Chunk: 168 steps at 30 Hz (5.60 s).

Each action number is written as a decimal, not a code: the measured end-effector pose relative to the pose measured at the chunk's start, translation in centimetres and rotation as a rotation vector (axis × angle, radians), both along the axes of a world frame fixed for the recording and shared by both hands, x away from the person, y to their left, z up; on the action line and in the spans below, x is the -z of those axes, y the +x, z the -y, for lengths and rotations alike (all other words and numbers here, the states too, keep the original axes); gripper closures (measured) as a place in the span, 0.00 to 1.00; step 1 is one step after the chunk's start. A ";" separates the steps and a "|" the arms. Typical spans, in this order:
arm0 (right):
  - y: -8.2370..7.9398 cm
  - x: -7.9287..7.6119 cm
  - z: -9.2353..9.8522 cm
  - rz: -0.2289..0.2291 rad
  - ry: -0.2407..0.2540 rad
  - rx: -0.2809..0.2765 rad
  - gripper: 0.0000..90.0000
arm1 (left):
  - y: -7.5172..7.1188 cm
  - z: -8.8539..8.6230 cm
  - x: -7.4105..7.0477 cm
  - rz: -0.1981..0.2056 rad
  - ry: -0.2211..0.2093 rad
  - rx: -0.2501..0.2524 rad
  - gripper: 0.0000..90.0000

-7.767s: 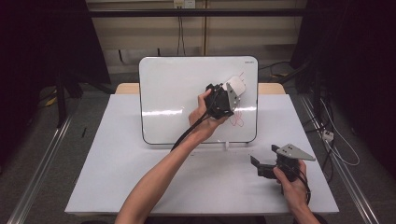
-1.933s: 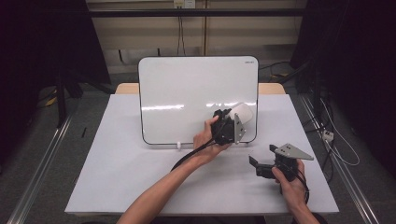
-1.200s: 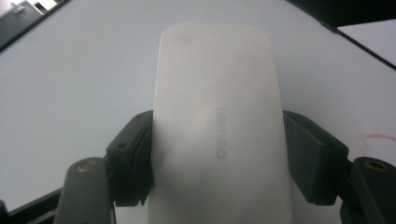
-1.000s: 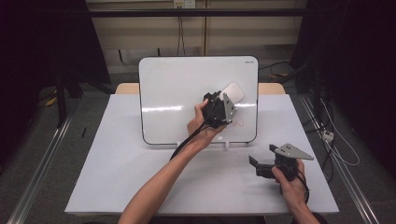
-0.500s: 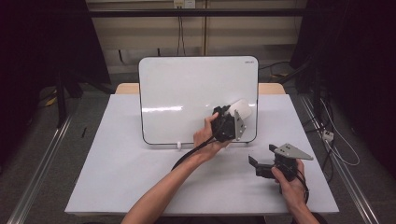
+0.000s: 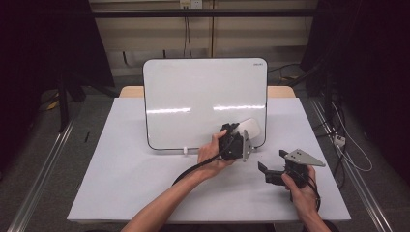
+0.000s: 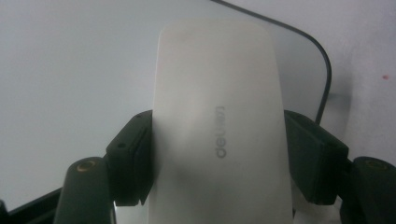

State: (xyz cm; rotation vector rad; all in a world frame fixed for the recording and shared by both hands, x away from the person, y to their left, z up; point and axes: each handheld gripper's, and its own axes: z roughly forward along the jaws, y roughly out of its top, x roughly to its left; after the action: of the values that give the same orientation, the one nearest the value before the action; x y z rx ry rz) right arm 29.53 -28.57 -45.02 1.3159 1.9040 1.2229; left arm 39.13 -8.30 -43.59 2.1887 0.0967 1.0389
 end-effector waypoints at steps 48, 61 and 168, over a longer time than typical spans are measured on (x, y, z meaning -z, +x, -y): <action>0.1 0.1 0.0 -0.002 0.001 0.002 0.07 | 1.8 1.0 -2.2 -0.029 -0.021 -0.035 0.35; 0.0 0.1 0.1 -0.001 0.002 0.003 0.07 | 5.0 -2.6 -5.5 -0.040 -0.163 -0.170 0.35; 0.0 0.1 0.0 -0.001 -0.003 0.012 0.07 | 0.1 -19.8 -8.6 -0.160 -0.373 -0.329 0.35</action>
State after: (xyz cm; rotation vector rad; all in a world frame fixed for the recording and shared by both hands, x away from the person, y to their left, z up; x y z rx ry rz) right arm 29.57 -28.57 -45.12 1.3244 1.8955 1.2137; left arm 39.26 11.50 -35.02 1.9434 0.6885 0.9268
